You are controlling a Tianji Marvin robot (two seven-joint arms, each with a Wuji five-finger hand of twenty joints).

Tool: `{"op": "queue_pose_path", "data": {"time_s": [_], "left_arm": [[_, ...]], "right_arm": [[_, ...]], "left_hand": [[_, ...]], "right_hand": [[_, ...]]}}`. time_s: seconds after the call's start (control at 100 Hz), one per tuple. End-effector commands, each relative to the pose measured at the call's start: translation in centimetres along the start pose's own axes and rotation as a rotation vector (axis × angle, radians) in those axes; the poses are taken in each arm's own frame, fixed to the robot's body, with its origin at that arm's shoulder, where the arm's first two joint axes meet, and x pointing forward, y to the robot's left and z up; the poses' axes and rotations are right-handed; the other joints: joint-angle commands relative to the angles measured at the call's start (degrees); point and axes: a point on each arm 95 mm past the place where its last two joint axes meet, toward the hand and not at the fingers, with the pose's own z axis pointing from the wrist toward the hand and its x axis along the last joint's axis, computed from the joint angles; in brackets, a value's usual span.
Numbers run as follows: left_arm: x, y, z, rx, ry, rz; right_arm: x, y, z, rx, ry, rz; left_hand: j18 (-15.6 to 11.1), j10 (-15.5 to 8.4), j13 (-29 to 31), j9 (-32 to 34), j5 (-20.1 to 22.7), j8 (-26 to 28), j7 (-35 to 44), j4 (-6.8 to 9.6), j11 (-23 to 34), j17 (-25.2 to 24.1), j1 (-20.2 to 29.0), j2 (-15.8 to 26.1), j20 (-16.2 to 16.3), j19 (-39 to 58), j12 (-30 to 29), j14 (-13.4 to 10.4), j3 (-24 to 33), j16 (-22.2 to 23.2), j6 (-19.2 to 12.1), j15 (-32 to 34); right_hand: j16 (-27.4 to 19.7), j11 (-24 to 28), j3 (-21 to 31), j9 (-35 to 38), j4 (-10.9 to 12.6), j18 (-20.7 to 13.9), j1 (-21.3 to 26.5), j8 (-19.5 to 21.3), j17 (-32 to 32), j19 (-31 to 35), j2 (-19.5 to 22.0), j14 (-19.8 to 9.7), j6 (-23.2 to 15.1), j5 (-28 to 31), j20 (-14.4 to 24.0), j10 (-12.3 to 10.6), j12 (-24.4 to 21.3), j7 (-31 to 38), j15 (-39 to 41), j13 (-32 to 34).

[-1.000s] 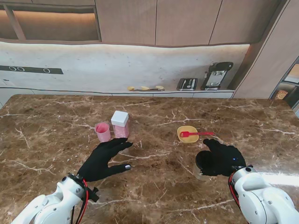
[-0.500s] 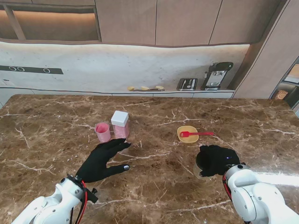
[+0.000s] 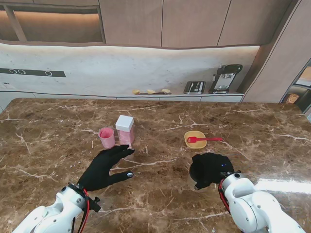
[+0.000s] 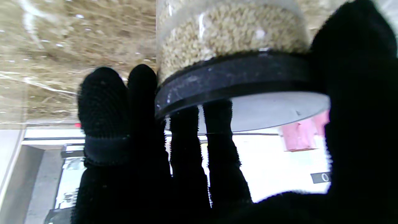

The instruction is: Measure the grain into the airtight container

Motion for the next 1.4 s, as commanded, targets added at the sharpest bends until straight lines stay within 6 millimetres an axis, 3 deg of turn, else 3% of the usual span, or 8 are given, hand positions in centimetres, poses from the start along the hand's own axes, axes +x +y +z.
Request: {"op": "queue_pose_path", "data": {"time_s": [0.0, 0.62, 0.77, 0.97, 1.03, 1.18, 1.34, 1.39], "left_arm": [[-0.2, 0.4, -0.3, -0.008, -0.01, -0.003], [-1.1, 1.4, -0.4, -0.062, -0.066, -0.028], [-1.1, 1.4, -0.5, -0.071, -0.077, -0.025], [-1.2, 1.5, -0.5, -0.087, -0.095, -0.024], [-1.3, 1.7, -0.5, -0.094, -0.104, -0.027], [-1.6, 2.2, -0.6, -0.126, -0.127, -0.063], [-1.9, 2.9, -0.7, -0.183, -0.142, -0.076], [-2.1, 3.0, -0.7, -0.209, -0.149, -0.07]], "right_arm": [[1.4, 0.4, 0.4, 0.011, 0.036, 0.015], [9.7, 0.9, 4.9, -0.026, 0.219, -0.033], [10.6, 0.4, 5.5, -0.029, 0.241, -0.069], [11.3, 0.1, 5.4, 0.01, 0.245, -0.084], [11.3, 0.2, 5.3, 0.011, 0.248, -0.084], [11.4, 0.4, 5.0, 0.028, 0.266, -0.093], [11.6, 0.5, 4.6, 0.042, 0.289, -0.098], [11.7, 0.5, 4.5, 0.04, 0.293, -0.102]], "left_hand": [[-0.9, 0.1, 1.3, 0.4, 0.7, 0.1, 0.1, 0.56, 0.0, -0.7, 1.0, 1.9, 0.1, 0.5, -0.1, -1.3, -0.4, 0.4, -1.1, 0.5], [-1.0, 0.0, 1.3, 0.4, 0.8, 0.1, 0.2, 0.45, 0.2, -0.6, 1.4, 1.8, 0.2, 0.7, -0.1, -1.1, -0.3, 0.5, -0.9, 0.7], [-1.1, 0.0, 1.2, 0.4, 0.8, 0.1, 0.2, 0.44, 0.2, -0.6, 1.4, 1.7, 0.2, 0.7, -0.1, -1.3, -0.3, 0.5, -0.8, 0.7], [-1.1, -0.2, 1.3, 0.3, 0.6, 0.0, 0.1, 0.46, 0.3, -0.7, 1.6, 1.2, 0.1, 0.6, 0.0, -1.4, -0.3, 0.5, -0.4, 0.7], [-1.1, -0.4, 1.2, 0.2, 0.3, 0.0, -0.1, 0.53, 0.3, -0.8, 1.8, 0.7, 0.1, 0.6, 0.0, -1.6, -0.2, 0.5, -0.3, 0.6], [-1.9, -0.8, 0.2, -1.4, -1.5, -0.5, -0.9, 0.64, 0.3, -1.3, 3.4, -2.8, 0.0, 0.2, -0.1, -2.3, 0.1, 0.2, 0.4, 0.1], [-2.3, -0.6, -1.0, -3.2, -3.2, -0.7, -1.0, 0.88, 0.8, -1.8, 4.9, -7.7, -0.2, -0.1, 0.0, -2.4, 1.0, 0.2, 1.1, 0.1], [-2.4, -0.4, -1.7, -4.1, -4.4, -1.1, -0.3, 0.73, 1.2, -1.8, 2.6, -10.4, -0.8, -1.1, -0.3, -2.2, 6.7, 0.1, 1.5, 0.2]], "right_hand": [[1.6, 9.9, 18.6, 9.8, -1.1, -7.2, 13.3, 1.9, 2.1, 2.5, 9.8, -9.9, -5.3, 6.0, -1.3, -6.7, 5.5, 12.1, 6.8, 6.3], [1.5, 10.4, 18.4, 7.4, -0.1, -7.4, 8.6, 1.2, 0.8, 2.0, 10.4, -10.8, -4.8, 5.1, -0.8, -7.1, 5.1, 10.8, 7.5, 4.8], [1.3, 10.8, 19.9, 5.3, 5.2, -7.9, 5.3, 3.0, -0.7, 1.4, 10.5, -11.0, -4.4, 4.2, 1.2, -7.3, -0.7, 8.4, 8.1, 3.0], [-1.6, 4.6, 14.8, -2.8, 4.8, -5.6, -4.1, -0.5, -9.9, -4.3, 10.7, -10.0, -1.6, -2.4, 4.1, -6.6, -8.0, 0.6, 1.1, -6.3], [-4.2, 2.9, 9.6, -5.1, 5.3, -4.8, -9.8, -1.1, -15.3, -9.1, 16.5, -9.6, -1.1, -4.0, 4.5, -6.7, -9.6, -1.1, -3.9, -9.7], [-7.1, 0.4, -7.4, -7.9, 9.3, -3.3, -10.6, -2.7, -25.5, -17.8, 25.1, -9.5, 0.4, -6.4, 7.9, -6.5, -10.7, -5.4, -9.8, -15.2], [-10.0, -2.5, -2.2, -9.6, 10.1, -2.8, -15.0, -4.0, -30.1, -22.0, 20.5, -9.2, 1.0, -7.7, 9.4, -6.4, -12.5, -7.4, -14.5, -18.0], [-10.6, -3.3, -1.9, -9.9, 10.1, -2.9, -15.2, -4.3, -31.0, -23.0, 20.4, -9.1, 1.2, -8.1, 9.5, -6.3, -13.1, -7.8, -15.5, -18.6]]}}
